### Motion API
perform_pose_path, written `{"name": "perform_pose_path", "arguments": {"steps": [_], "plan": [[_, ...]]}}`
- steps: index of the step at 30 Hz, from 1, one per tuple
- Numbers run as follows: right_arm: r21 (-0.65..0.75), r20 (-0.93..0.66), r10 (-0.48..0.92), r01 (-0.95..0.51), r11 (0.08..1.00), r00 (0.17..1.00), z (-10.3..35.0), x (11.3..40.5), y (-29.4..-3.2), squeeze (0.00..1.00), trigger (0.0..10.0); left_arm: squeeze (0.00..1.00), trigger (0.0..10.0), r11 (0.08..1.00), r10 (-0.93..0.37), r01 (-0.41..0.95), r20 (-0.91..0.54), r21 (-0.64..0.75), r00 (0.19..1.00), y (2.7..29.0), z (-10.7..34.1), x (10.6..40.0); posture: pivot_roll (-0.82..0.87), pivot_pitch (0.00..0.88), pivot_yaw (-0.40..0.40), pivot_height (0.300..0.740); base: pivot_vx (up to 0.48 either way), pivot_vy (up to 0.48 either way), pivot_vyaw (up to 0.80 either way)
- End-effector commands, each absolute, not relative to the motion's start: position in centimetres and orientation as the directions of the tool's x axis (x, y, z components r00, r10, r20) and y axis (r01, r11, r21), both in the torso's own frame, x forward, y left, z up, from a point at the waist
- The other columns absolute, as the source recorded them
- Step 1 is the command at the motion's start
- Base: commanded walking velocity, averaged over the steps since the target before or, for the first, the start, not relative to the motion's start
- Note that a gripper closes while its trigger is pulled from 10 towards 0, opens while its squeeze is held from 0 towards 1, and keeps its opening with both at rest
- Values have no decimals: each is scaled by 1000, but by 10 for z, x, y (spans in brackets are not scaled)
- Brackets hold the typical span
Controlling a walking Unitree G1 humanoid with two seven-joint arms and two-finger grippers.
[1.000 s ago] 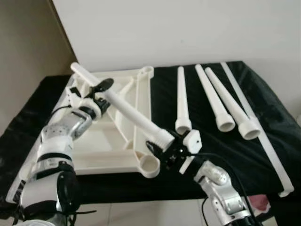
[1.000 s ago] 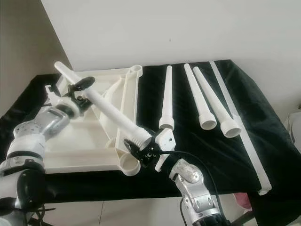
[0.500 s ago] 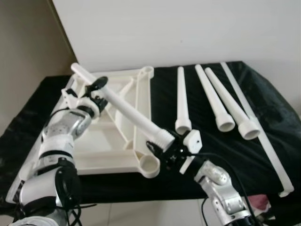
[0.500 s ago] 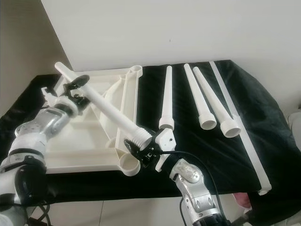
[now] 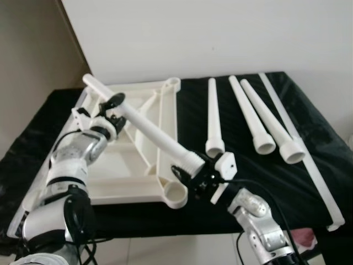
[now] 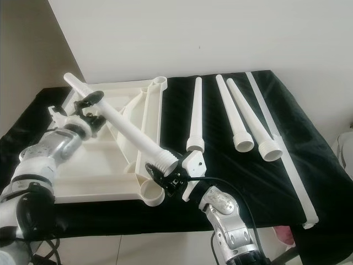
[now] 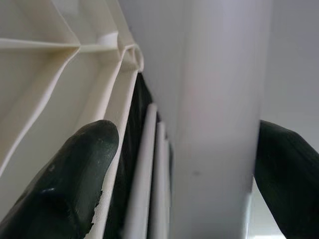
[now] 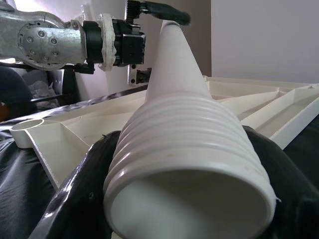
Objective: Building children table
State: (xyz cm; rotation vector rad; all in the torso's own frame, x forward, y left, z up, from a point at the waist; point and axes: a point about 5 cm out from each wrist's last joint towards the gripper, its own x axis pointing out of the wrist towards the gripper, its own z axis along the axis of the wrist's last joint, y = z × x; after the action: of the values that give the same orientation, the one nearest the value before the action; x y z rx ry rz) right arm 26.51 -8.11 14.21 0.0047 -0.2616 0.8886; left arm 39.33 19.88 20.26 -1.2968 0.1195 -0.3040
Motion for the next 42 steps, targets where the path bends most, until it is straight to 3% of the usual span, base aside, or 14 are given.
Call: {"name": "perform_pose_path", "arguments": {"steps": [1,18,24,39,42], "plan": [[-110,243,771,-773,625,589,145,265,-79,0,10000,0,0,117,-396,564,483,-817,781,194,222,383,-110,2,104,740,0,0,0],[-113,243,768,-769,629,593,146,268,-81,0,10000,0,0,233,-634,706,446,-669,631,176,222,371,-110,0,102,740,0,0,0],[-107,242,769,-771,627,592,144,266,-80,0,10000,0,0,238,-619,703,452,-670,642,177,224,371,-110,0,99,740,0,0,0],[-110,233,776,-777,620,587,143,263,-81,0,10000,0,0,150,-499,665,525,-732,690,183,234,372,-112,0,88,740,0,0,0],[-110,227,778,-779,617,585,142,263,-82,0,10000,0,0,98,-457,650,546,-754,702,186,237,373,-112,1,86,740,0,0,0]]}}
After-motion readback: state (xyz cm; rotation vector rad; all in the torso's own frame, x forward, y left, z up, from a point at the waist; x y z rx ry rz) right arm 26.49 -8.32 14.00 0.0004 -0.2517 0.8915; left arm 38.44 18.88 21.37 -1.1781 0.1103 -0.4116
